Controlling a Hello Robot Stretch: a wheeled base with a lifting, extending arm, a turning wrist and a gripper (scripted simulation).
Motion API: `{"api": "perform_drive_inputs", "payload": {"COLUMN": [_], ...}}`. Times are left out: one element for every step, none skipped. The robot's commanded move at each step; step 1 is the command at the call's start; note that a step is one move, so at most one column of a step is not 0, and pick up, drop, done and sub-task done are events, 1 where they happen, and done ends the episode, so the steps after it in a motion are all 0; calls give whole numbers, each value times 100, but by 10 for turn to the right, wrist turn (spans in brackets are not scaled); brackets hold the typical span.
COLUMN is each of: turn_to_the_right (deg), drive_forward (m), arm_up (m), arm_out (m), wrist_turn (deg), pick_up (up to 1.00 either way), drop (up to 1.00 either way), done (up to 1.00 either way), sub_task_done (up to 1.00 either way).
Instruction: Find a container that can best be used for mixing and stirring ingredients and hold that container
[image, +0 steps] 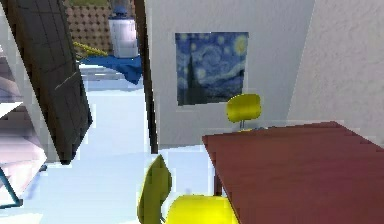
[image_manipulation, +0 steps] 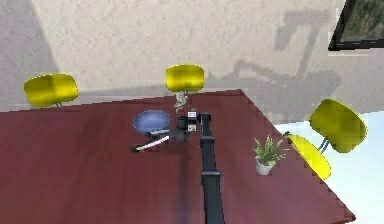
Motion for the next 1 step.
{"api": "perform_drive_inputs", "payload": {"turn_to_the_right": [0], "drive_forward": [0], "arm_up": [10], "arm_out": [0], "wrist_turn": [0], "pick_up": [0], "drop": [0], "done": [0], "sub_task_done": [0]}}
